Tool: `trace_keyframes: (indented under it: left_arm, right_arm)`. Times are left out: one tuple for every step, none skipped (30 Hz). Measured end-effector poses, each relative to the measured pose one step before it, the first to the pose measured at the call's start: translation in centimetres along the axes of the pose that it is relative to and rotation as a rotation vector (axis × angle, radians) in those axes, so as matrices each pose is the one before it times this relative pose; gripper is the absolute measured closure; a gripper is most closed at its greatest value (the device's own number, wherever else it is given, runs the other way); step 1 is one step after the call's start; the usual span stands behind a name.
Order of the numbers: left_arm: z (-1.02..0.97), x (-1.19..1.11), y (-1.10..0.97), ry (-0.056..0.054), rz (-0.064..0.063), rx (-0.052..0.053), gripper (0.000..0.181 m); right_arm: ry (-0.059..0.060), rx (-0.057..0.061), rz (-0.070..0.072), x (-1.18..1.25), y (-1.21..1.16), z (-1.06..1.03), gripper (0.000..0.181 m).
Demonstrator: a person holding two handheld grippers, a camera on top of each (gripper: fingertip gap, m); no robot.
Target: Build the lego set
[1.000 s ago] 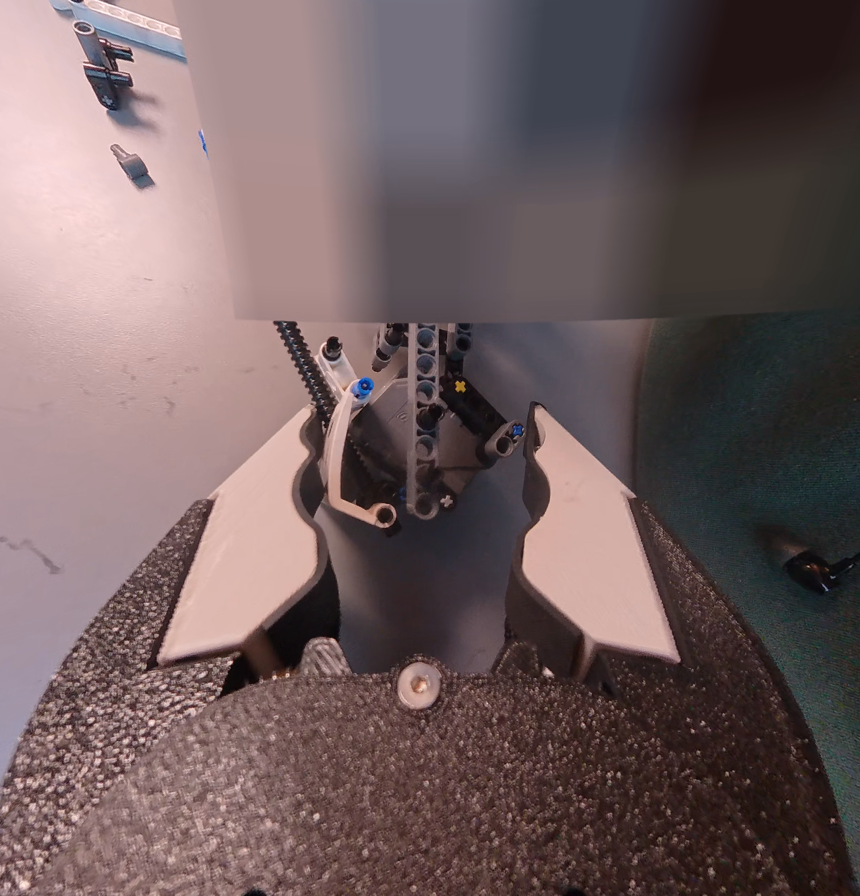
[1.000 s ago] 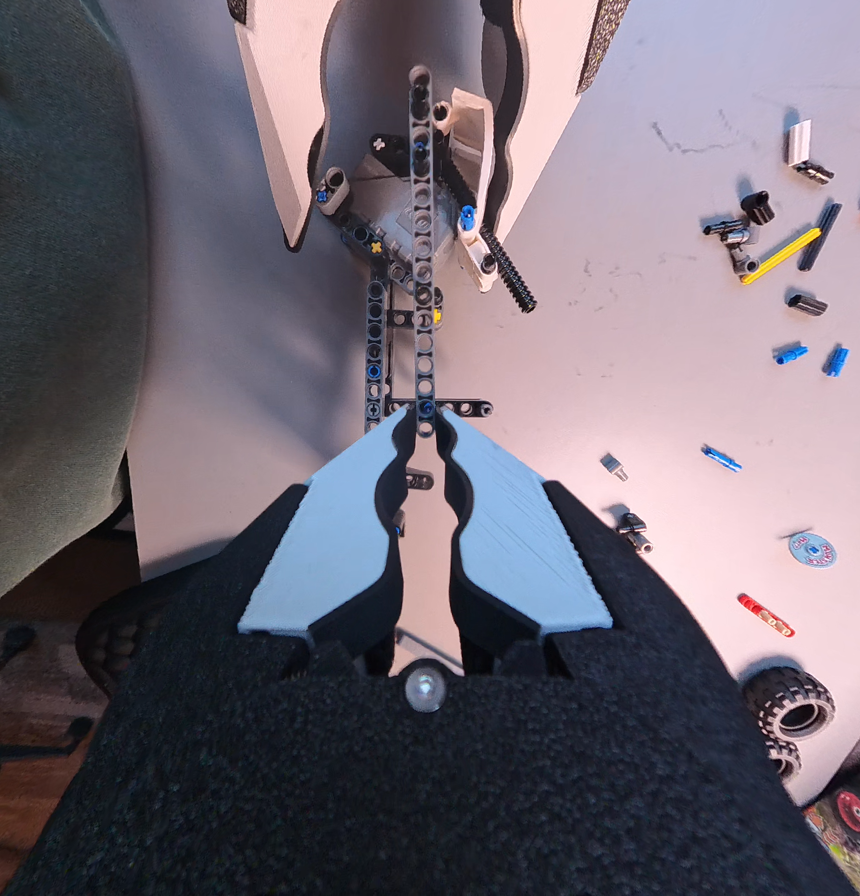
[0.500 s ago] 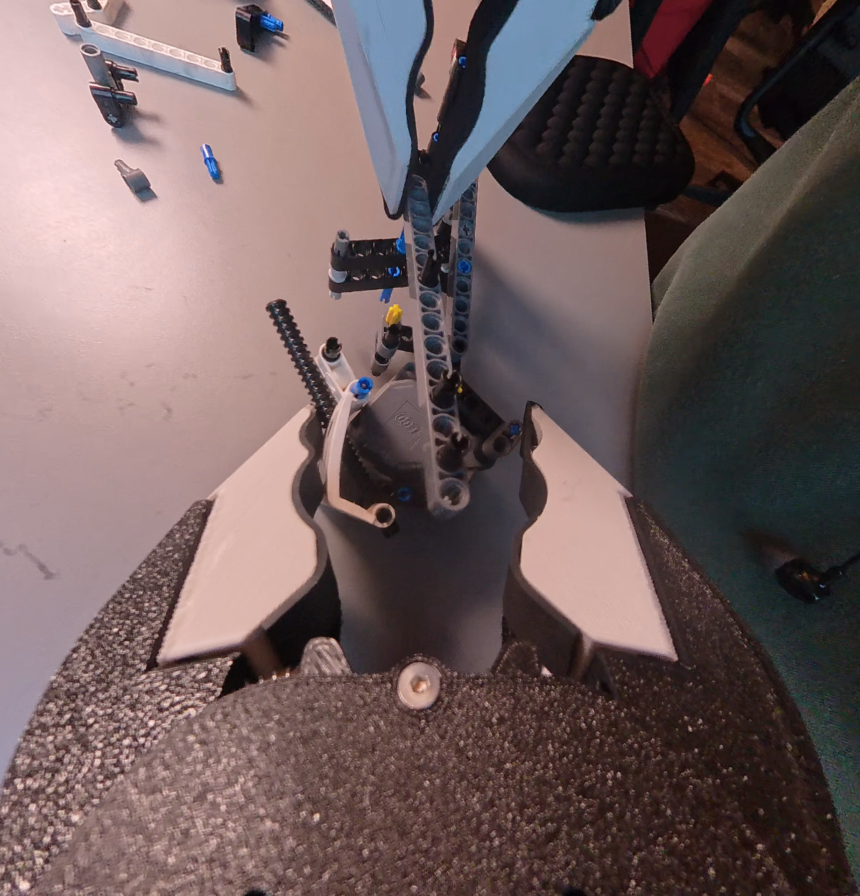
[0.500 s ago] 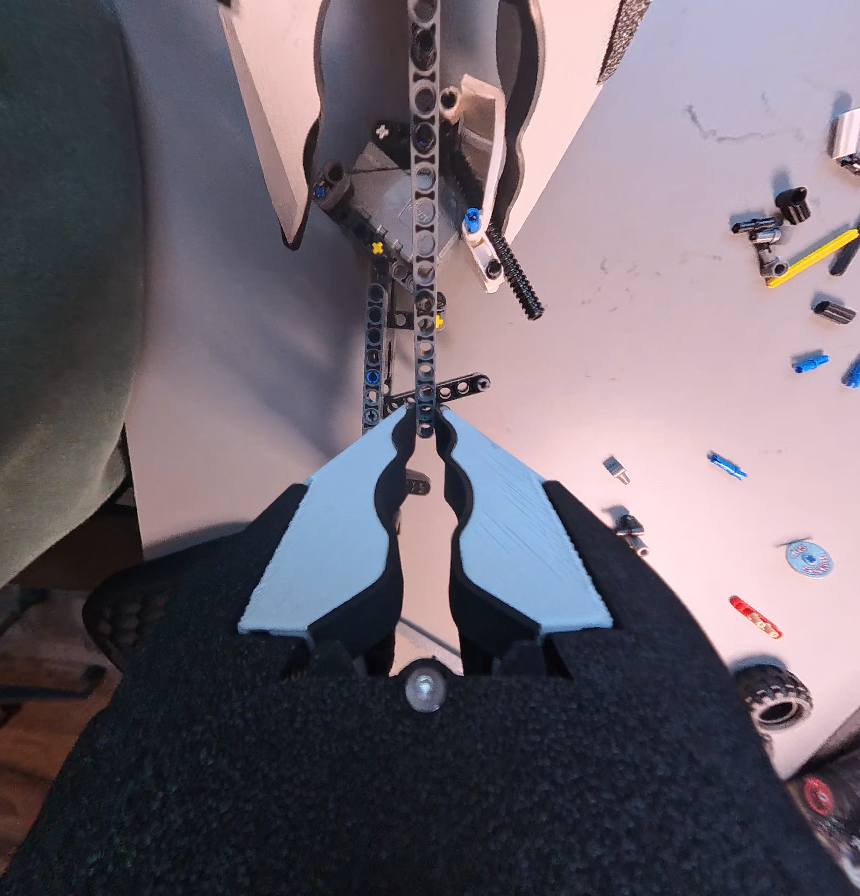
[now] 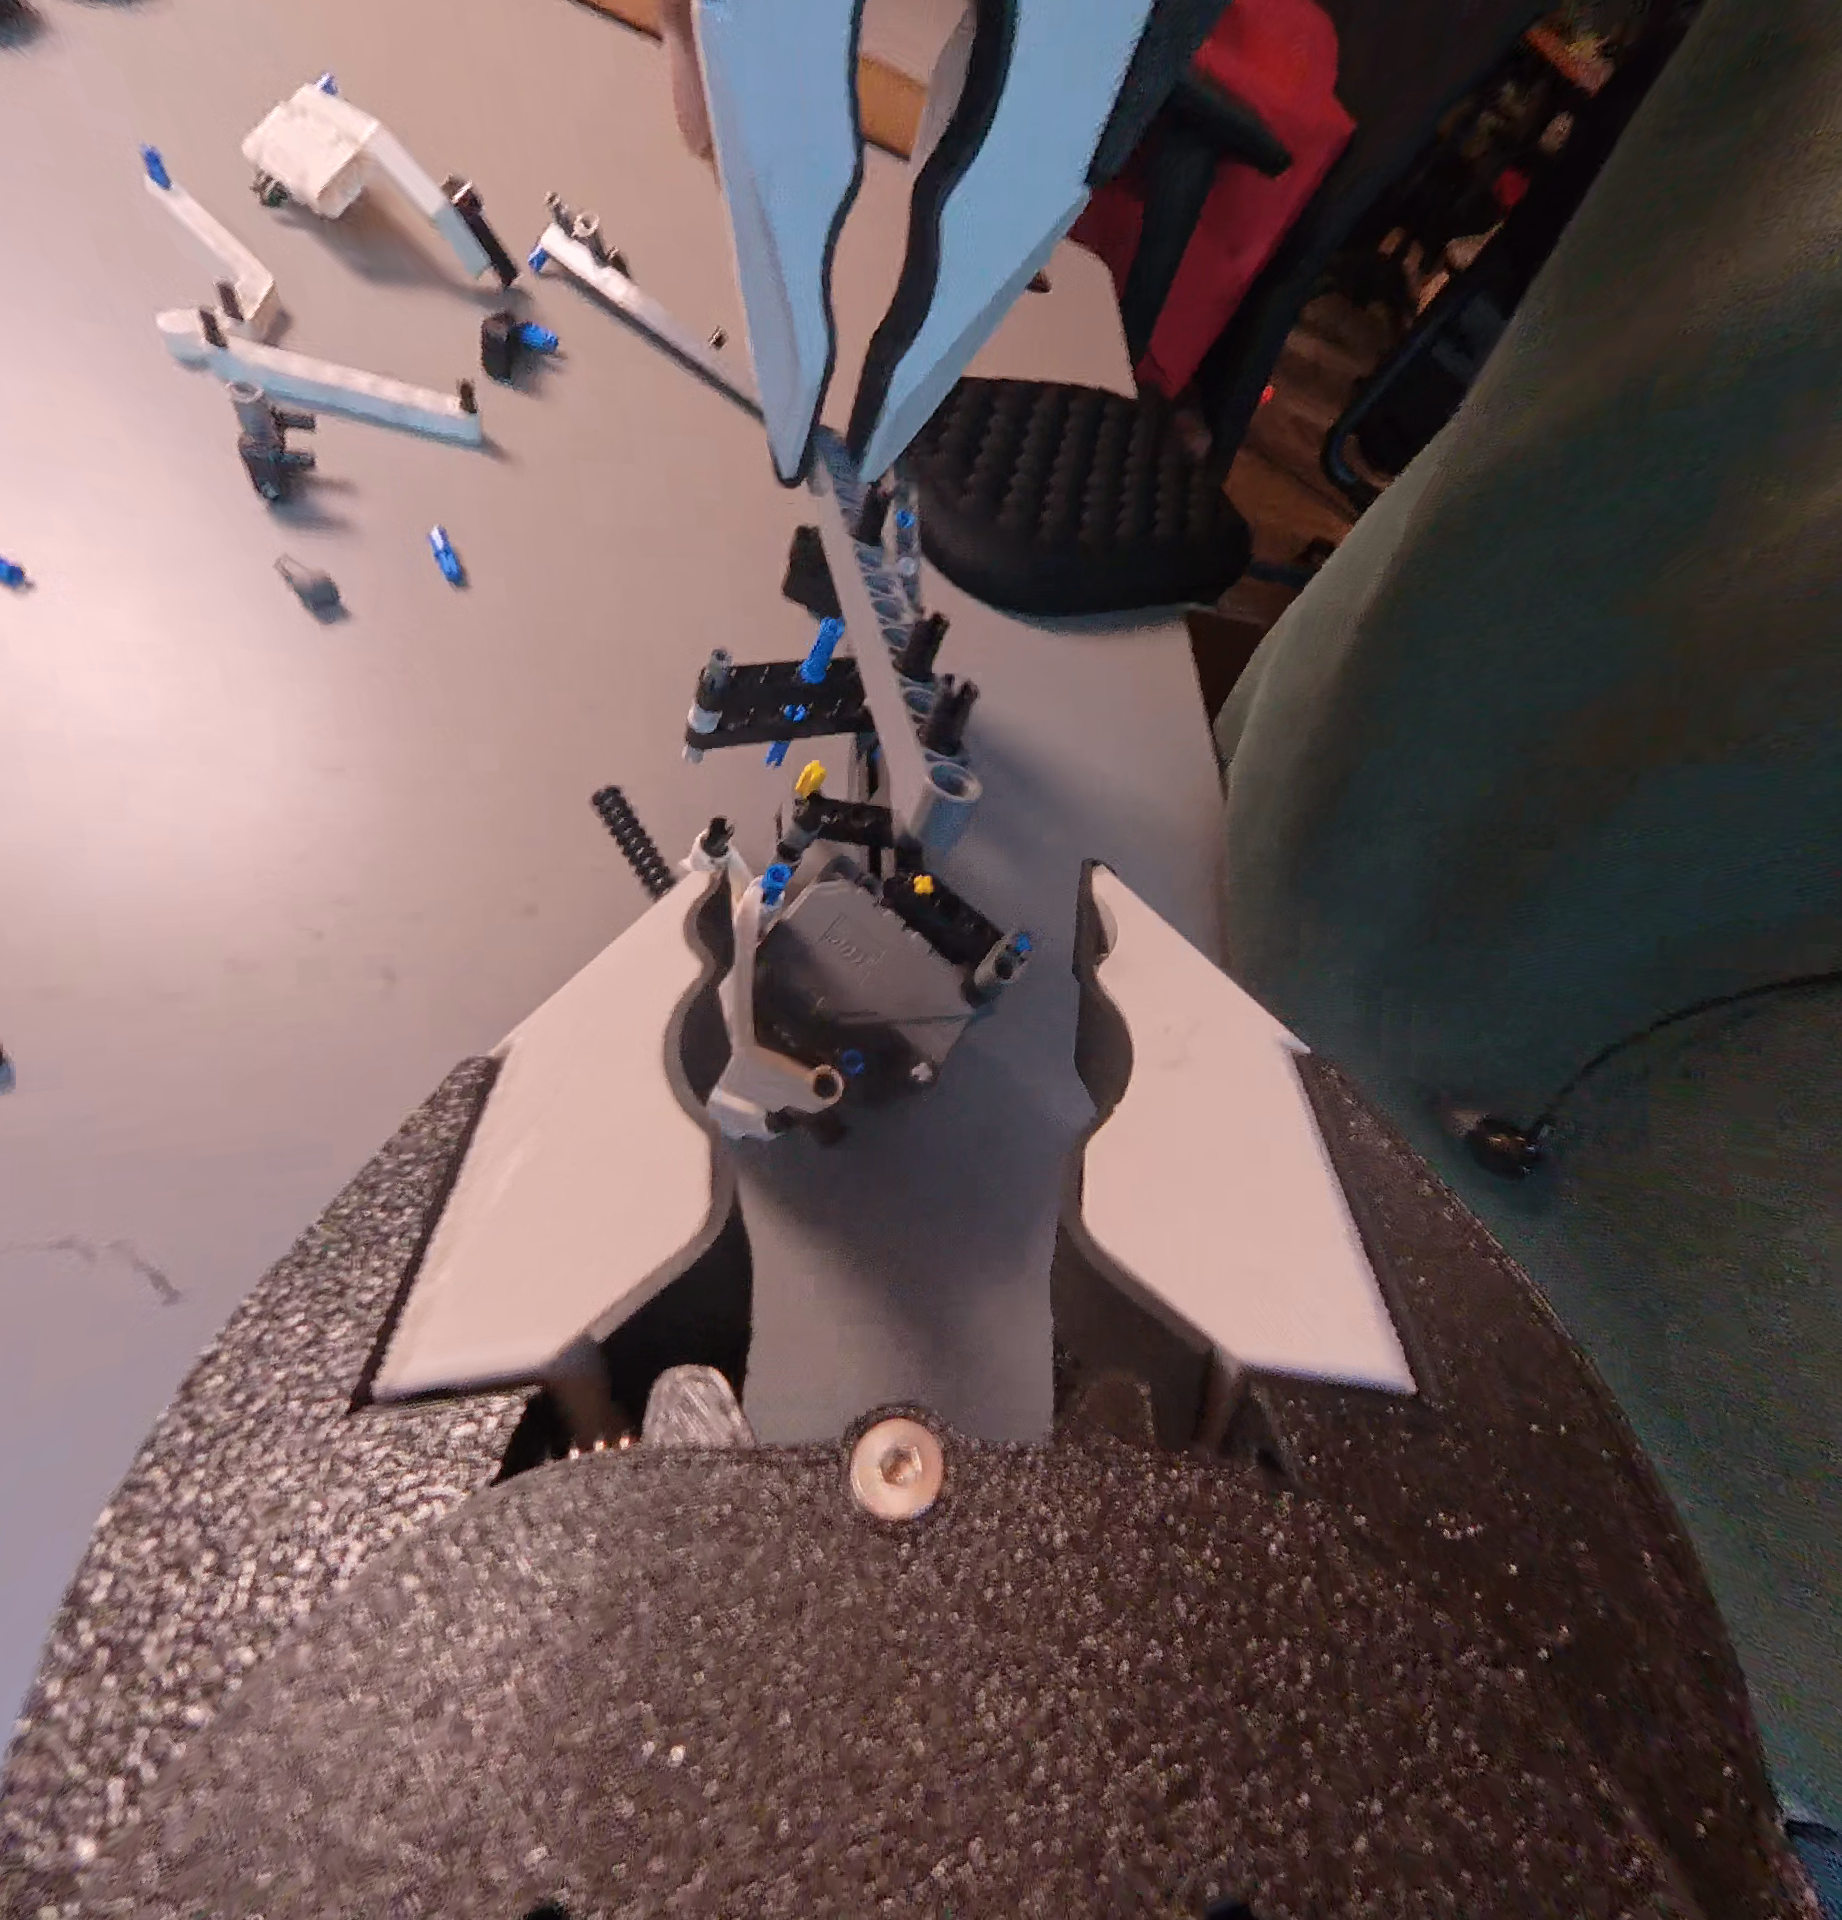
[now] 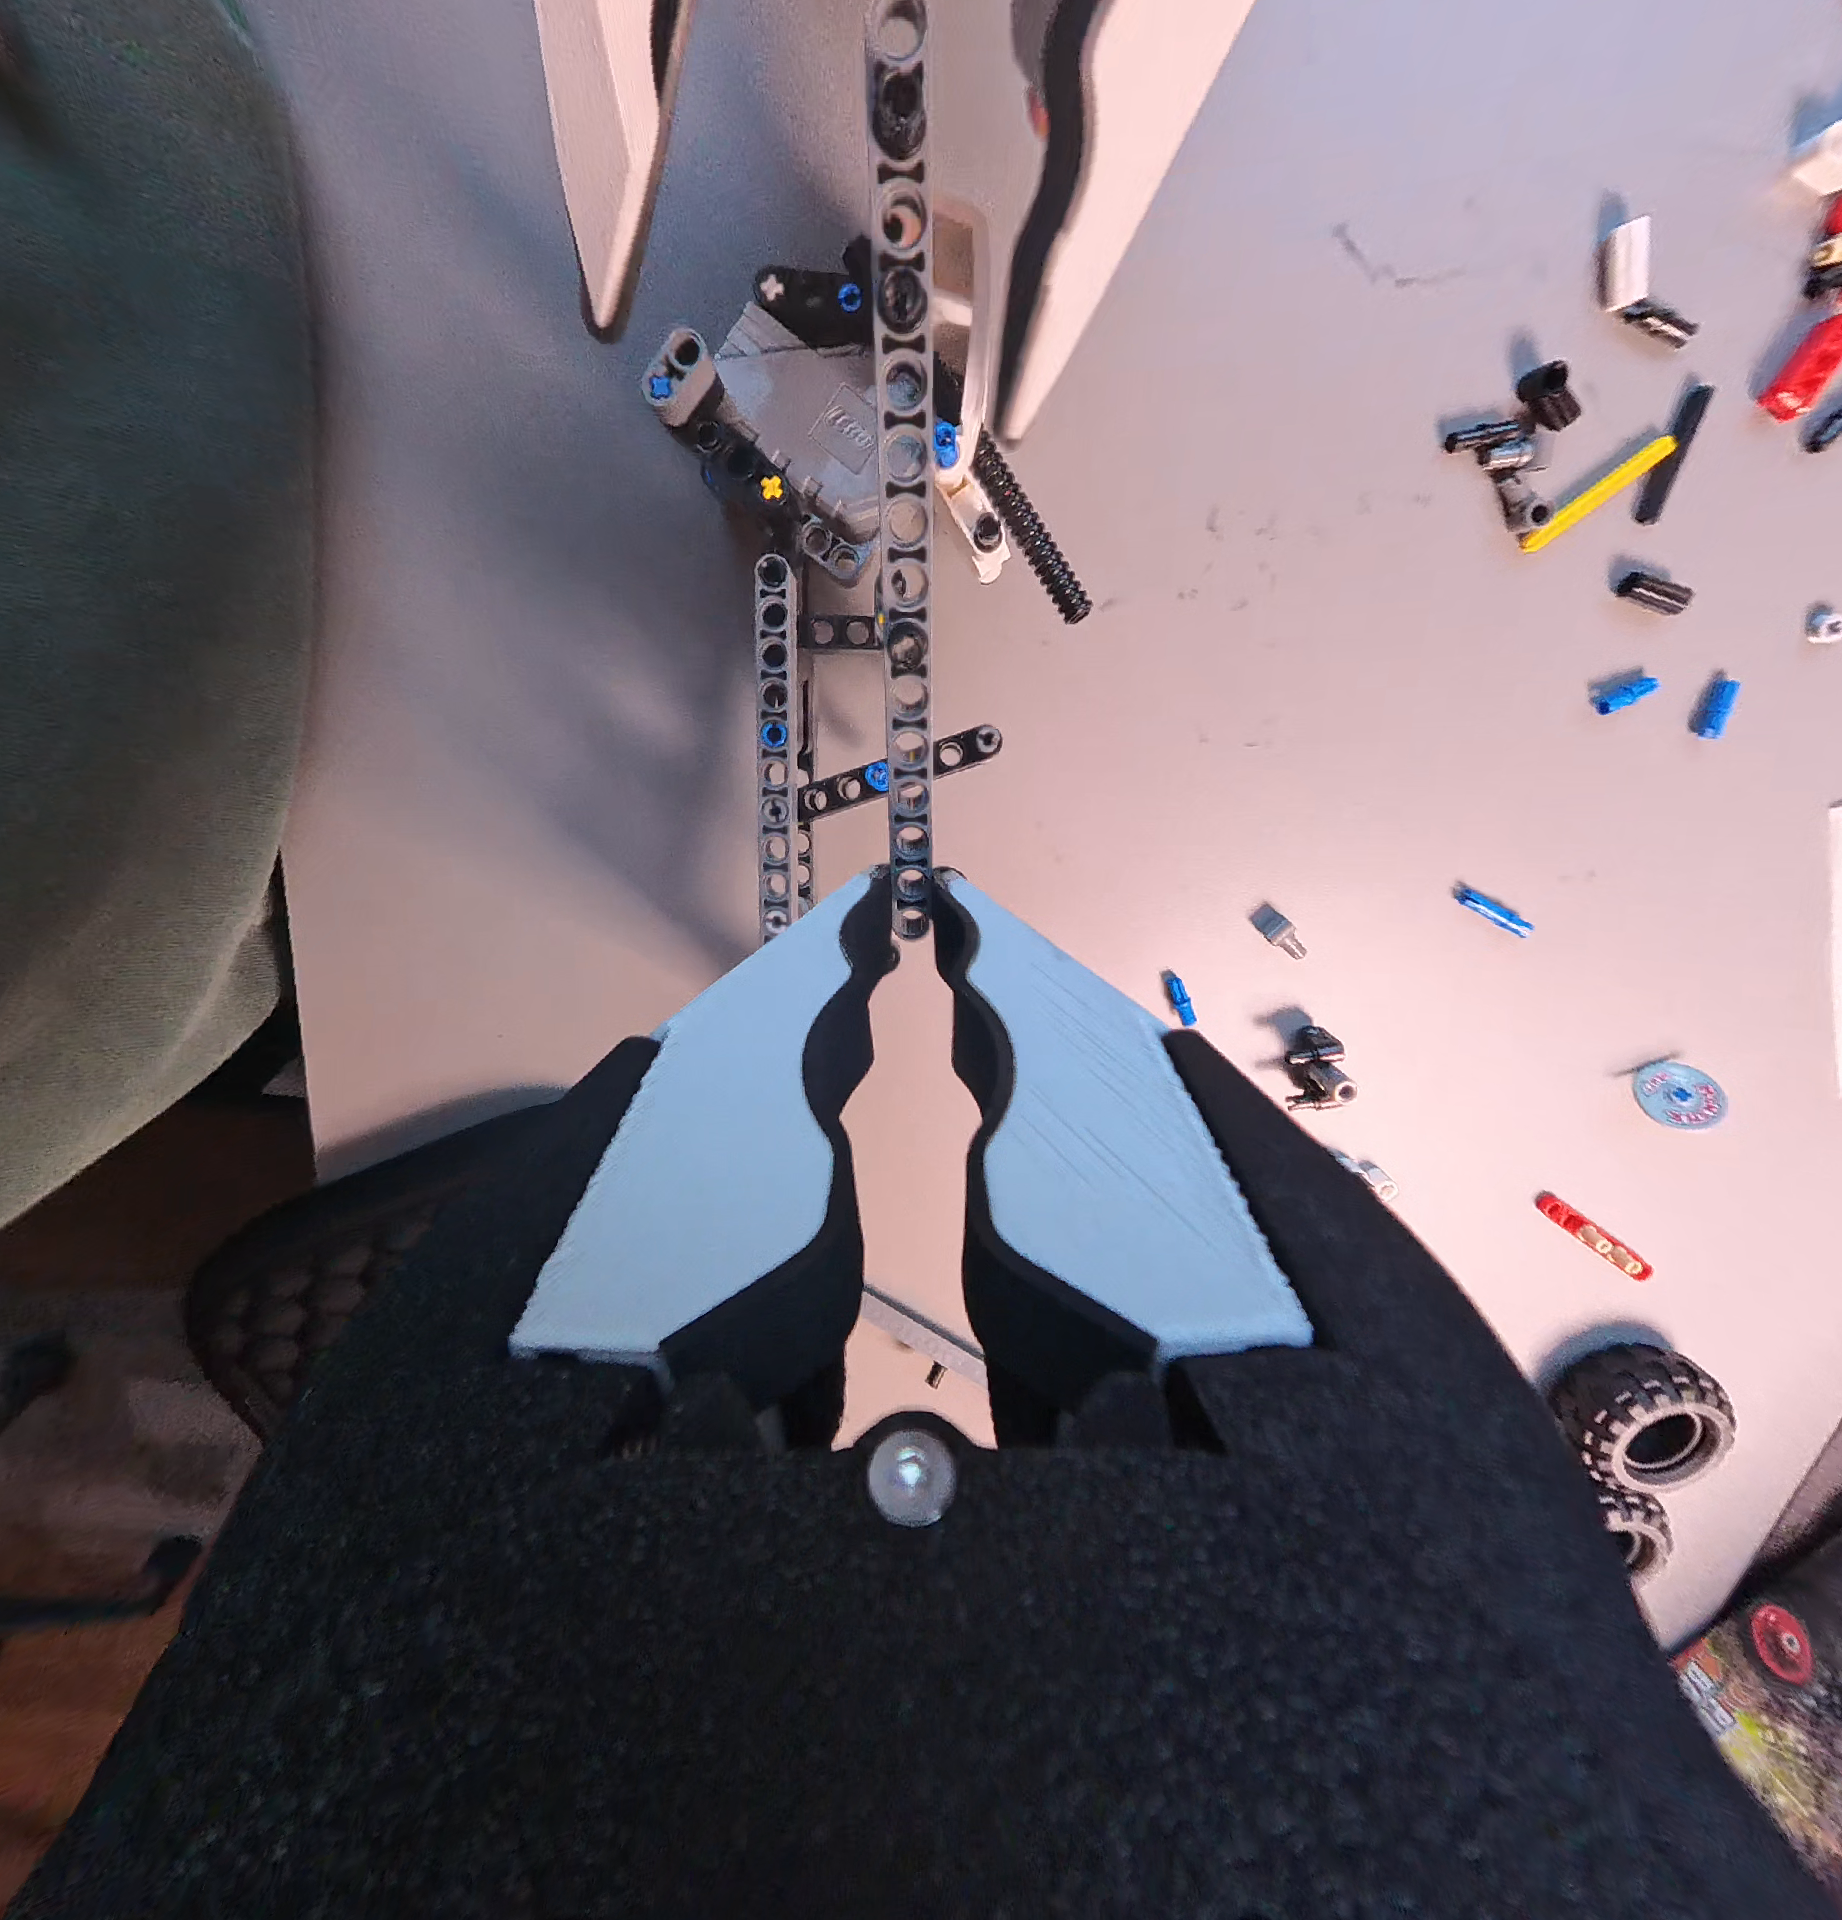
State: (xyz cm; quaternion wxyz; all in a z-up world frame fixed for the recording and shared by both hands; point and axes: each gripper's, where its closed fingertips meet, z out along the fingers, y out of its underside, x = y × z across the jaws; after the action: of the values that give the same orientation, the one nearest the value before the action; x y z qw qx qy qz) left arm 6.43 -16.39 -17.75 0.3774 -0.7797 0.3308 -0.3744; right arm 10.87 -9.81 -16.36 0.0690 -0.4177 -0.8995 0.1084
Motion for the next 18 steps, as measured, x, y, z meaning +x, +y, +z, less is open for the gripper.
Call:
trace_keyframes:
  left_arm:
    - [-0.089,0.477,-0.551,0.0229,0.0193,0.0123,0.121]
    - [0.031,0.063,-0.48,-0.0072,0.0199,0.0079,0.124]
    - [0.143,-0.073,-0.316,-0.0186,0.0221,0.0001,0.126]
    - [0.202,0.068,-0.219,-0.0126,0.0238,-0.0038,0.13]
    - [0.2,0.043,-0.187,-0.0183,0.0252,-0.003,0.137]
    - [0.147,-0.007,-0.11,-0.0246,0.0272,-0.0063,0.141]
    - [0.083,0.006,0.001,-0.023,0.0262,-0.0119,0.148]
    - [0.06,-0.181,0.133,-0.0335,0.0232,-0.0162,0.157]
    - [0.088,-0.322,0.339,-0.0398,0.0211,-0.0246,0.163]
    - [0.121,-0.28,0.444,-0.0337,0.02,-0.027,0.168]
    - [0.107,-0.077,0.423,-0.0178,0.0148,-0.0218,0.173]
    - [0.087,-0.093,0.257,-0.0165,0.0065,-0.0102,0.174]
    - [0.034,-0.094,0.173,-0.0148,0.0022,-0.0042,0.174]
    - [-0.013,-0.133,0.158,-0.0149,0.0032,-0.0045,0.175]
    - [-0.028,-0.131,0.178,-0.0129,0.0025,-0.0043,0.176]
    - [-0.021,-0.016,0.079,-0.003,-0.0031,0.0022,0.176]
    - [-0.027,0.057,0.034,0.0019,-0.0094,0.0061,0.176]
    - [-0.044,0.017,0.017,-0.0013,-0.0092,0.0052,0.176]
  right_arm:
    - [0.0085,0.0069,-0.0009,-0.086,0.054,-0.154,0.174]
    - [0.0059,0.0023,-0.0054,-0.135,-0.017,0.042,0.174]
    - [-0.0035,-0.0023,-0.0087,-0.274,-0.082,0.208,0.174]
    - [-0.0046,-0.0082,-0.0096,-0.261,-0.068,0.341,0.174]
    - [0.0004,-0.0178,-0.0105,-0.112,0.036,0.394,0.174]
    - [0.0038,-0.0205,-0.0123,0.017,0.124,0.379,0.174]
    - [0.0046,-0.0088,-0.0104,0.112,0.01,0.288,0.174]
    - [-0.0079,0.0045,-0.0023,-0.036,-0.181,0.172,0.174]
    - [-0.0097,0.0119,0.0017,-0.057,-0.313,0.056,0.174]
    - [-0.001,0.0118,-0.0021,0.04,-0.305,-0.049,0.174]
    - [0.0036,0.007,-0.0047,0.11,-0.2,-0.101,0.174]
    - [-0.0004,0.0025,-0.0034,0.036,-0.084,-0.062,0.174]
    - [0.002,0.0037,-0.002,0.065,-0.067,0.0,0.174]
    - [-0.0047,0.0077,-0.0008,-0.066,-0.09,0.039,0.174]
    - [-0.0046,0.0119,0.0,-0.112,-0.126,0.039,0.174]
    - [0.0053,0.0122,-0.0022,0.036,-0.101,0.011,0.173]
    - [0.0061,0.0127,-0.0034,0.038,-0.07,-0.03,0.172]
    - [0.0045,0.014,-0.0013,0.031,-0.089,-0.063,0.167]
